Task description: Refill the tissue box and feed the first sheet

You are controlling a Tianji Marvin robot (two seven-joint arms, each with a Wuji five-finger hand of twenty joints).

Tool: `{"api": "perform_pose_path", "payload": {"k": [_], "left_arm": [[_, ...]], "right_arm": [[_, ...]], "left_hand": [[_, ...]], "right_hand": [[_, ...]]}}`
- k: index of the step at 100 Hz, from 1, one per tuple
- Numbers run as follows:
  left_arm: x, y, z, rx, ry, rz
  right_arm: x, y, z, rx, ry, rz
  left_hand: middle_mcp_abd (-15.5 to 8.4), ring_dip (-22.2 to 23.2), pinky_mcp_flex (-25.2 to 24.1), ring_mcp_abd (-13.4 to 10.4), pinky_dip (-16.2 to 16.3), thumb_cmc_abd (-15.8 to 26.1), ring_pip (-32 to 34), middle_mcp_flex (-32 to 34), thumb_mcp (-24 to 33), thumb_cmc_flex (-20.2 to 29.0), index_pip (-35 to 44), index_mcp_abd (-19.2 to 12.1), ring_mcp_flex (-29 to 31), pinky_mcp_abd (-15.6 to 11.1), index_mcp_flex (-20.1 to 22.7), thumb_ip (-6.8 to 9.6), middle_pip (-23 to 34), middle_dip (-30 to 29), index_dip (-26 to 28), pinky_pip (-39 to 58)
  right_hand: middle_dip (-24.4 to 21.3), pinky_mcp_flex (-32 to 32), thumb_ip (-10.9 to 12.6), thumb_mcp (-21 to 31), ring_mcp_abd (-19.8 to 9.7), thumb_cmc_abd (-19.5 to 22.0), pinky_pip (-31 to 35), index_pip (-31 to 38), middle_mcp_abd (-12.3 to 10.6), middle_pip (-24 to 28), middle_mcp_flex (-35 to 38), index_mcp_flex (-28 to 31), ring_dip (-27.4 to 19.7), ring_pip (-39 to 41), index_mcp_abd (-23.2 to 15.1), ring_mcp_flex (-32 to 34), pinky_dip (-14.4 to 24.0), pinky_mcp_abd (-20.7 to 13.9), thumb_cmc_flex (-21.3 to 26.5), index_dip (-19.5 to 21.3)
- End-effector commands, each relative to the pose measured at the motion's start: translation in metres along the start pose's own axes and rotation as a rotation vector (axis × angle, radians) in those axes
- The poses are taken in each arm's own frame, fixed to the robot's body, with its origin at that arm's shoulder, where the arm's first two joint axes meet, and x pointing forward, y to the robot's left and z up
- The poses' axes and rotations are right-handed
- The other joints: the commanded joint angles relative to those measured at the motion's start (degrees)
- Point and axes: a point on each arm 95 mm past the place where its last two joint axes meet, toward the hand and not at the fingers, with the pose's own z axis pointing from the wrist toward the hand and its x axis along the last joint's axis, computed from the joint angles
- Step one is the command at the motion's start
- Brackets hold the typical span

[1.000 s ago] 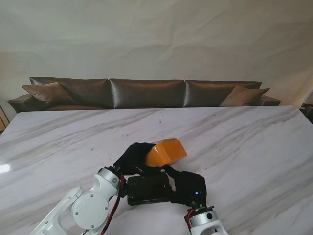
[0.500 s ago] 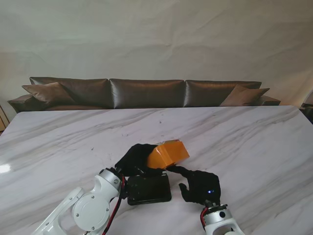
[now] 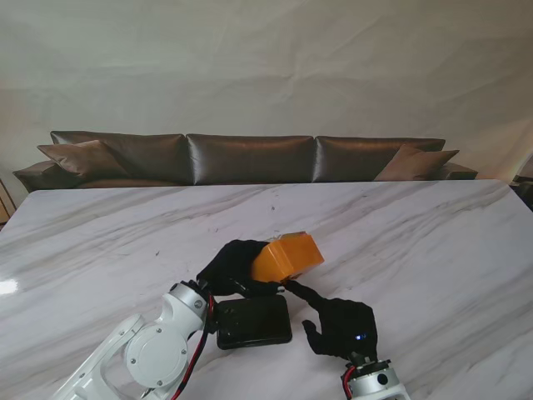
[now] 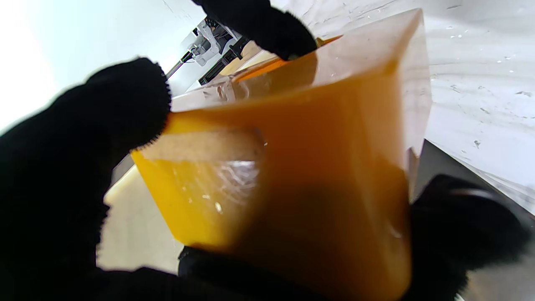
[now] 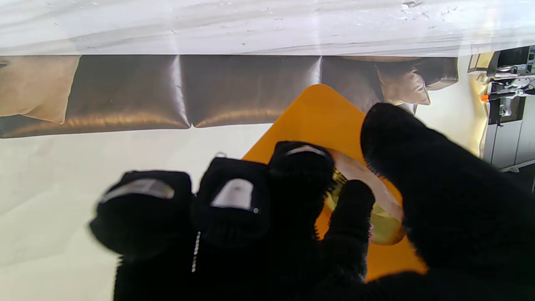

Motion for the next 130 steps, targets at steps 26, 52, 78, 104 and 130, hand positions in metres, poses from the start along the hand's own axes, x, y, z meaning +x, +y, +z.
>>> {"api": "perform_pose_path", "payload": {"k": [26,52,78,104,130], "left_arm": [[0.006,0.001,0.001,-0.011,0.005,-0.011],[0.005,0.0,0.001,-0.007,0.004,-0.012],[0.006,0.003,0.001,-0.01,0.011,-0.017],[0.008,0.004,0.0,-0.017,0.015,-0.016],[0.009,0.004,-0.003,-0.013,0.011,-0.015]], "right_arm": [[0.009,0.002,0.003,0.022,-0.026,0.0],[0.017,0.0,0.002,-0.017,0.03,-0.01],[0.02,-0.001,0.005,0.004,0.044,-0.007],[0.021,-0.004,0.017,0.022,0.054,-0.041],[0.013,-0.01,0.025,0.062,0.056,-0.119]], "left_hand": [[-1.06,2.67,1.05,-1.07,-0.64,11.48,8.26,6.39,11.27,10.78,6.31,-4.18,5.06,-21.12,5.94,9.25,8.62,2.91,2.74,5.93],[-1.06,2.67,1.05,-1.07,-0.64,11.52,8.26,6.39,11.24,10.75,6.28,-4.2,5.06,-21.12,5.85,9.25,8.62,2.91,2.79,5.93],[-1.06,2.67,1.05,-1.08,-0.64,11.5,8.23,6.39,11.24,10.82,6.27,-4.2,5.06,-21.12,5.85,9.24,8.62,2.91,2.82,5.93],[-1.06,2.67,1.01,-1.08,-0.65,11.53,8.19,6.39,11.21,10.84,6.27,-4.2,5.06,-21.12,5.86,9.25,8.62,2.91,2.83,5.9],[-1.06,2.68,1.01,-1.08,-0.65,11.52,8.19,6.39,11.21,10.76,6.26,-4.2,5.06,-21.13,5.86,9.26,8.62,2.91,2.84,5.89]], "right_hand": [[-5.57,2.0,2.66,-0.39,-4.31,-1.71,5.44,-13.53,-0.34,-3.62,-0.15,-5.33,1.15,4.8,7.31,1.7,0.32,-2.21,-0.71,-3.17],[-6.32,2.16,2.9,0.4,-6.18,-2.64,6.01,-10.97,-0.74,-1.9,2.01,3.71,1.76,5.48,-4.03,1.71,0.7,-3.96,-0.83,-2.02],[-6.19,2.34,2.34,0.72,-6.61,-3.03,6.67,-10.06,-0.53,-1.74,2.7,4.08,2.12,6.06,-4.16,1.73,1.15,-4.33,-0.86,-1.42],[-5.71,2.45,1.89,0.95,-6.71,-2.88,7.16,-5.92,-0.4,-1.59,3.43,4.18,3.09,7.21,-4.27,1.73,1.65,-4.58,-1.04,0.82],[-4.51,2.51,2.19,-0.1,-5.8,-2.35,8.05,15.79,0.66,-1.0,6.18,9.59,3.52,8.22,-5.39,1.66,1.92,-3.32,-2.44,8.86]]}}
